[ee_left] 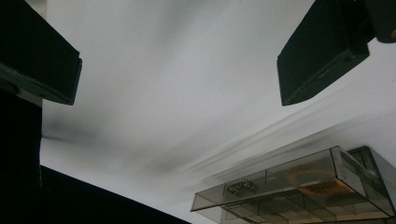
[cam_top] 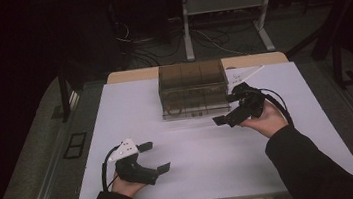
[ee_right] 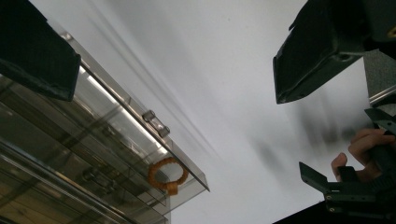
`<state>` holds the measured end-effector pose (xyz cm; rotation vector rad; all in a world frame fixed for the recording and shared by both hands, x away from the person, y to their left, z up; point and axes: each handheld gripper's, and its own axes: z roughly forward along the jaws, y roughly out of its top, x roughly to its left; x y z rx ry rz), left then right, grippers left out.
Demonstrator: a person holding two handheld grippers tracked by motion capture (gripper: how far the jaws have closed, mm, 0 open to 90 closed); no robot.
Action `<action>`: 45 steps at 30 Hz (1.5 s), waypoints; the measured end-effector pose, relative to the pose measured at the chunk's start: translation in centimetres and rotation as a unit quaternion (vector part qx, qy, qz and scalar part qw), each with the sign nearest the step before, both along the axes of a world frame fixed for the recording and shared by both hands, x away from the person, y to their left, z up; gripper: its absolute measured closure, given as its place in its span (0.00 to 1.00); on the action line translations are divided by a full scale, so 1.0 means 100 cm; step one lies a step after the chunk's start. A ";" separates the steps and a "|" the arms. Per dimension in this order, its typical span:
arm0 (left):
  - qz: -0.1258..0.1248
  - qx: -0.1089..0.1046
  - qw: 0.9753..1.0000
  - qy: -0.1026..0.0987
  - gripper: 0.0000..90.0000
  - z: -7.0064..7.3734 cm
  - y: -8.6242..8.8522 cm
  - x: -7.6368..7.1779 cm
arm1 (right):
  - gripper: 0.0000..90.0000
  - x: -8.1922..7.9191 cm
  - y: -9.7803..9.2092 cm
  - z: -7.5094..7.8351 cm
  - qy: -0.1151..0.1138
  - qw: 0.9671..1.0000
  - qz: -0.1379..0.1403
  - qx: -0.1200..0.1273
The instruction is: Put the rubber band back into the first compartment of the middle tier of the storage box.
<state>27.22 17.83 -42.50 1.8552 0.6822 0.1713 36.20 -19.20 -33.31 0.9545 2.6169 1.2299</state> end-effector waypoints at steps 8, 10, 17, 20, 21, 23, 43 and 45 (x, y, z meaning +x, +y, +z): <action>0.001 -0.001 1.000 0.002 0.00 0.000 0.000 0.000 | 0.00 -0.009 -0.021 -0.007 0.003 1.000 -0.018 0.006; 0.001 -0.001 1.000 0.002 0.00 0.000 -0.001 0.000 | 0.00 -0.012 -0.025 -0.008 0.004 1.000 -0.022 0.008; 0.003 -0.002 1.000 0.003 0.00 0.000 -0.001 -0.001 | 0.00 -0.024 -0.038 -0.014 0.005 0.999 -0.030 0.014; 0.003 -0.001 1.000 0.002 0.00 0.000 -0.001 -0.001 | 0.00 -0.029 -0.043 -0.016 0.006 0.999 -0.035 0.018; 0.003 -0.001 1.000 0.002 0.00 0.000 -0.001 -0.001 | 0.00 -0.031 -0.045 -0.017 0.005 0.999 -0.035 0.020; 0.002 0.000 1.000 0.001 0.00 0.000 -0.001 -0.001 | 0.00 -0.035 -0.049 -0.019 0.005 0.999 -0.037 0.020; 0.004 -0.003 1.000 0.003 0.00 0.000 -0.001 -0.001 | 0.00 -0.068 -0.078 -0.041 0.007 0.997 -0.064 0.038; 0.005 -0.003 1.000 0.004 0.00 0.000 -0.001 -0.001 | 0.00 -0.072 -0.081 -0.045 0.011 0.997 -0.069 0.040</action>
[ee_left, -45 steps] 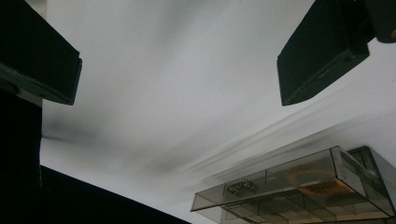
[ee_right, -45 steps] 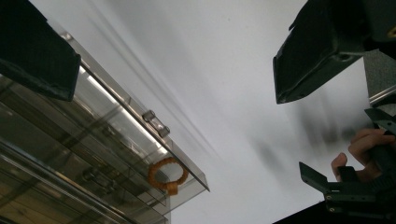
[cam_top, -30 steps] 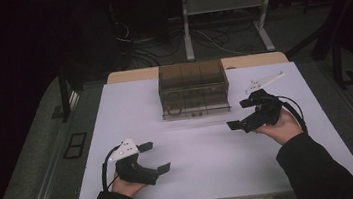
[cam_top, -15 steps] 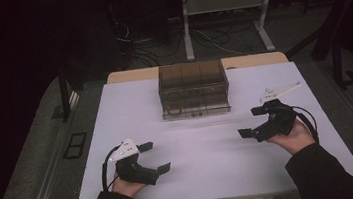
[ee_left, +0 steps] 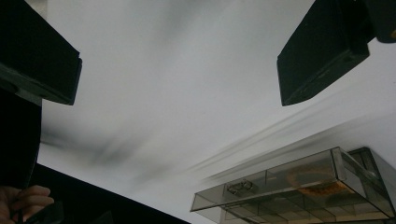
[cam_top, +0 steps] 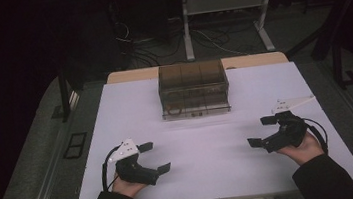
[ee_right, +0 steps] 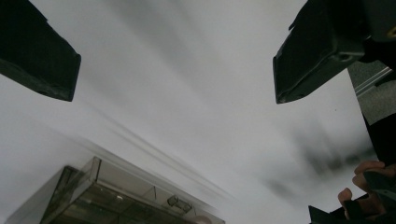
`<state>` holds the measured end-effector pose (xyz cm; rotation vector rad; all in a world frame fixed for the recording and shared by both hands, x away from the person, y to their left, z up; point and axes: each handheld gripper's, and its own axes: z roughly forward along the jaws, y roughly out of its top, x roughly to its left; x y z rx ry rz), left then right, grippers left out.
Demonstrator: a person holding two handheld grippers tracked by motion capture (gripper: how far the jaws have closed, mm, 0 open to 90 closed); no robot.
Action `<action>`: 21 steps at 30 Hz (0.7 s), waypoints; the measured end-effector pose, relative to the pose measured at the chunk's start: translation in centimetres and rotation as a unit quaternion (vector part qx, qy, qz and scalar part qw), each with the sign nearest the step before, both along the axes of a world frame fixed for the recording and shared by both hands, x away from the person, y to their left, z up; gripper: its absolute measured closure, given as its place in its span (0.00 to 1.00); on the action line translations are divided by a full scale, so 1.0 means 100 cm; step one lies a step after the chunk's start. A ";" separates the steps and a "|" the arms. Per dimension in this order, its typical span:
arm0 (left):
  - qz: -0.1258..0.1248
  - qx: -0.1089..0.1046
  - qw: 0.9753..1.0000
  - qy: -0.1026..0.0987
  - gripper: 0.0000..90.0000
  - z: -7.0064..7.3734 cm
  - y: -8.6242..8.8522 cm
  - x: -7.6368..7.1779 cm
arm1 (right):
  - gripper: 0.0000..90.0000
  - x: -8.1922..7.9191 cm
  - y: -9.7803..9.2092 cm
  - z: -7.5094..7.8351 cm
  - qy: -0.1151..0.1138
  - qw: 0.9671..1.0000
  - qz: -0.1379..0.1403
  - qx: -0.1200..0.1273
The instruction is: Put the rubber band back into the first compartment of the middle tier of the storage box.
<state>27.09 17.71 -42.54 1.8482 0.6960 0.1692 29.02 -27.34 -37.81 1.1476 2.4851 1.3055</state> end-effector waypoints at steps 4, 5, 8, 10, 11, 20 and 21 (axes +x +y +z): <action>0.000 0.001 1.000 0.000 0.00 0.000 0.000 0.000 | 0.00 -0.007 -0.007 -0.009 0.001 1.000 -0.006 0.002; 0.001 0.001 1.000 0.000 0.00 0.000 0.000 0.000 | 0.00 -0.009 -0.009 -0.012 0.001 1.000 -0.007 0.001; 0.001 0.002 1.000 0.001 0.00 -0.001 -0.001 0.000 | 0.00 -0.014 -0.014 -0.020 0.004 1.000 -0.015 0.003; 0.001 0.001 1.000 0.001 0.00 -0.001 -0.001 0.000 | 0.00 -0.017 -0.017 -0.024 0.008 1.000 -0.022 0.008; 0.001 0.001 1.000 0.002 0.00 -0.001 -0.001 0.000 | 0.00 -0.018 -0.019 -0.026 0.008 1.000 -0.024 0.009; 0.001 0.003 1.000 0.002 0.00 -0.001 -0.001 0.000 | 0.00 -0.030 -0.029 -0.038 0.010 0.999 -0.044 0.019; 0.001 0.003 1.000 0.002 0.00 -0.001 -0.001 0.000 | 0.00 -0.031 -0.030 -0.038 0.011 0.999 -0.043 0.019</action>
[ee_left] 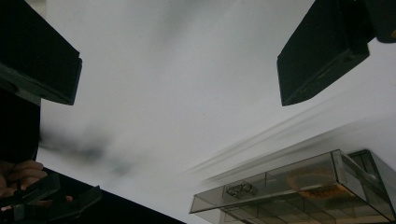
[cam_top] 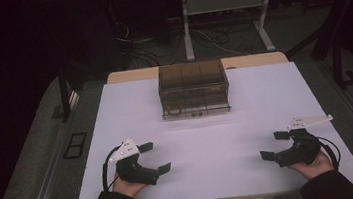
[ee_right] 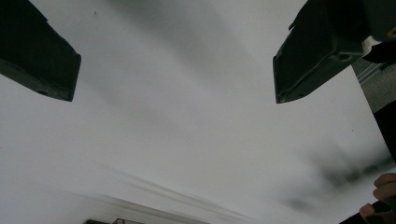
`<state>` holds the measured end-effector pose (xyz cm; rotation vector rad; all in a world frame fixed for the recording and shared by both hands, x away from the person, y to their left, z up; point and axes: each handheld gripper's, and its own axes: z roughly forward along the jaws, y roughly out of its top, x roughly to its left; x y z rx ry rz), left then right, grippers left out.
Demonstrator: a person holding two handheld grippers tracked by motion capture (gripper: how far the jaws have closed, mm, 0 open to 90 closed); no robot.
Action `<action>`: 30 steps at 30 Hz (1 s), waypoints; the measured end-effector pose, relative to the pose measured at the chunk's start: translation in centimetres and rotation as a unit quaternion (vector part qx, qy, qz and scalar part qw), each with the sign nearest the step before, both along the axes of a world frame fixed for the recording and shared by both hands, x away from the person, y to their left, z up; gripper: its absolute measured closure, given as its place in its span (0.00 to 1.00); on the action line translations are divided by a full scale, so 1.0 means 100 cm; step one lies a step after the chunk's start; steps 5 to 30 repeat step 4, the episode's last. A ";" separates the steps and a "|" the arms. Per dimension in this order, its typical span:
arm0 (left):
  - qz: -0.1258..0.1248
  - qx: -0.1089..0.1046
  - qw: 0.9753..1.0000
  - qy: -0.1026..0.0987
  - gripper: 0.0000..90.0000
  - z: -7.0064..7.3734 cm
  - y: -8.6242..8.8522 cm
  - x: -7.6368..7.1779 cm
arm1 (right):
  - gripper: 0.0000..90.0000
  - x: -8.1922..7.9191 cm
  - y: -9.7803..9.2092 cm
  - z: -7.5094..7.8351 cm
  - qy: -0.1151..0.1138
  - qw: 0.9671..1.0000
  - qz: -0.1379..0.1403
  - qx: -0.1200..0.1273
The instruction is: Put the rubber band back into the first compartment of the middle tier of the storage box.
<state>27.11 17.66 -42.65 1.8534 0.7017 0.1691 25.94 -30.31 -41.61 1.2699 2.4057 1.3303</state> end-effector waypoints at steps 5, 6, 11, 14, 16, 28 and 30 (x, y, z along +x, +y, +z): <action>-0.001 0.001 1.000 0.002 0.00 -0.001 0.000 0.000 | 0.00 -0.001 -0.002 -0.003 -0.001 1.000 0.000 0.001; -0.001 0.001 1.000 0.002 0.00 -0.001 0.000 0.000 | 0.00 -0.001 -0.002 -0.003 -0.001 1.000 0.000 0.001; -0.001 0.001 1.000 0.002 0.00 -0.001 0.000 0.000 | 0.00 -0.001 -0.002 -0.003 -0.001 1.000 0.000 0.001; -0.001 0.001 1.000 0.002 0.00 -0.001 0.000 0.000 | 0.00 -0.001 -0.002 -0.003 -0.001 1.000 0.000 0.001; -0.001 0.001 1.000 0.002 0.00 -0.001 0.000 0.000 | 0.00 -0.001 -0.002 -0.003 -0.001 1.000 0.000 0.001; -0.001 0.001 1.000 0.002 0.00 -0.001 0.000 0.000 | 0.00 -0.001 -0.002 -0.003 -0.001 1.000 0.000 0.001; -0.001 0.001 1.000 0.002 0.00 -0.001 0.000 0.000 | 0.00 -0.001 -0.002 -0.003 -0.001 1.000 0.000 0.001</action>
